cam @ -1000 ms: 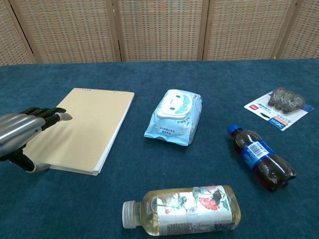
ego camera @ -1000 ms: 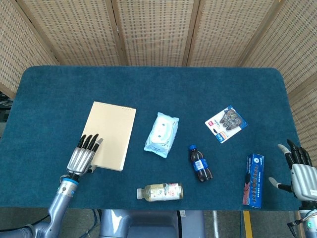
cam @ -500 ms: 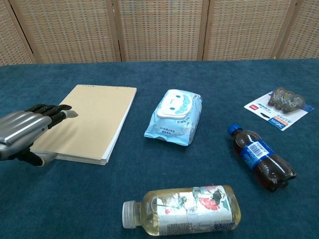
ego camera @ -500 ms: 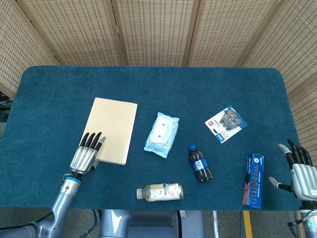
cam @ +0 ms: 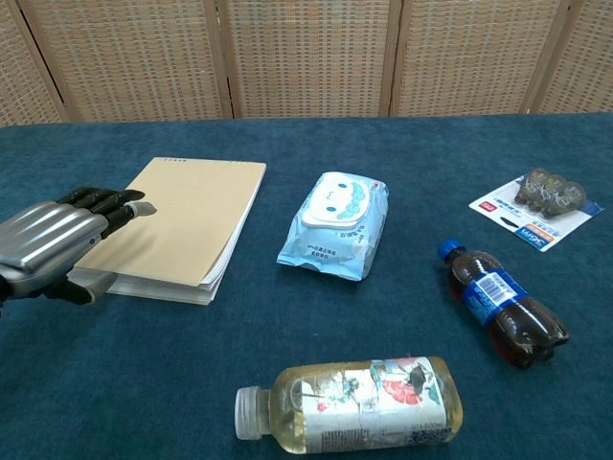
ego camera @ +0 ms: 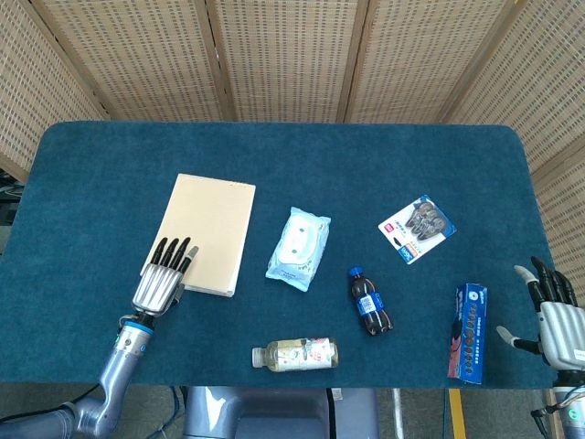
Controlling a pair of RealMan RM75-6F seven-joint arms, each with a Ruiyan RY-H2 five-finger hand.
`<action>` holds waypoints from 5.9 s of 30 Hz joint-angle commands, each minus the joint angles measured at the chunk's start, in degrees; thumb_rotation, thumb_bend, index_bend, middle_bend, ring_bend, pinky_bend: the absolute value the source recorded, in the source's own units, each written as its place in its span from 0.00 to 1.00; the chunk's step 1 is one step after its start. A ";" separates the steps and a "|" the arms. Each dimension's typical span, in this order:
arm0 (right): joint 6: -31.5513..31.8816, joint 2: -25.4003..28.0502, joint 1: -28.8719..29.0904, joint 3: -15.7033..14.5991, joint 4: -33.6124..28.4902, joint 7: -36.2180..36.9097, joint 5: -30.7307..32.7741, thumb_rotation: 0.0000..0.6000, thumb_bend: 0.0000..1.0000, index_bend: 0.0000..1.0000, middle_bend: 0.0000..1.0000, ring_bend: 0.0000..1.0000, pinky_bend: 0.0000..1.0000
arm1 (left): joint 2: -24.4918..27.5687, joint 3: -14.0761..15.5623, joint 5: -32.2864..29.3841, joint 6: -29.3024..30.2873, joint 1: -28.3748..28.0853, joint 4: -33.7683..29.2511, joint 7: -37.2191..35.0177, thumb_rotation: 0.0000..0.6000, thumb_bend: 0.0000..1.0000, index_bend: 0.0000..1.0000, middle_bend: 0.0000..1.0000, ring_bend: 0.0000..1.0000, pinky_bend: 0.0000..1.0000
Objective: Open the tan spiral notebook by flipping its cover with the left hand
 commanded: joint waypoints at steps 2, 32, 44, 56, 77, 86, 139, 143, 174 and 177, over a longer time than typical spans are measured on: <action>0.05 0.00 -0.01 0.00 0.03 0.03 -0.06 1.00 0.16 0.11 0.00 0.00 0.00 | -0.73 -0.06 0.25 0.06 -0.22 1.33 -0.62 1.00 0.52 0.00 0.00 0.00 0.00; 0.03 0.02 -0.03 0.09 0.11 0.38 0.06 1.00 0.16 0.11 0.00 0.00 0.00 | -1.39 -2.60 -2.93 -3.05 -2.78 1.46 1.91 1.00 0.49 0.00 0.00 0.00 0.00; 0.16 -0.06 -0.05 0.17 0.16 0.46 0.07 1.00 0.16 0.11 0.00 0.00 0.00 | -1.07 -3.85 -4.86 -2.83 -3.24 1.12 3.59 1.00 0.47 0.00 0.00 0.00 0.00; 0.21 -0.09 -0.08 0.17 0.17 0.54 0.02 1.00 0.16 0.11 0.00 0.00 0.00 | -1.62 -5.23 -7.64 -3.81 -4.20 1.79 5.02 1.00 0.53 0.00 0.00 0.00 0.00; -0.04 0.01 -0.04 0.20 0.03 0.78 0.20 1.00 0.16 0.11 0.00 0.00 0.00 | -2.67 -8.55 -11.74 -4.96 -7.30 3.95 6.42 1.00 0.53 0.00 0.00 0.00 0.00; -0.14 0.07 0.00 0.21 0.02 0.88 0.21 1.00 0.16 0.11 0.00 0.00 0.00 | -2.67 -9.07 -13.69 -5.76 -8.23 3.93 6.76 1.00 0.53 0.12 0.00 0.00 0.00; 0.10 0.12 -0.13 0.24 -0.02 1.09 0.19 1.00 0.16 0.11 0.00 0.00 0.00 | -1.98 -4.22 -7.48 3.40 -2.87 2.58 -1.32 1.00 0.63 0.83 0.00 0.00 0.00; 0.04 0.11 -0.09 0.26 0.00 1.14 0.20 1.00 0.16 0.11 0.00 0.00 0.00 | -1.83 -3.97 -7.19 3.62 -2.58 2.06 -0.96 1.00 0.63 0.83 0.00 0.00 0.00; -0.20 0.18 -0.08 0.28 0.05 1.40 0.44 1.00 0.16 0.11 0.00 0.00 0.00 | 2.21 2.00 0.83 11.17 3.13 -9.03 3.69 1.00 0.64 0.83 0.00 0.00 0.00; -0.17 0.17 -0.08 0.27 0.01 1.29 0.39 1.00 0.16 0.11 0.00 0.00 0.00 | 2.89 2.68 1.76 11.81 3.86 -9.92 3.76 1.00 0.64 0.83 0.00 0.00 0.00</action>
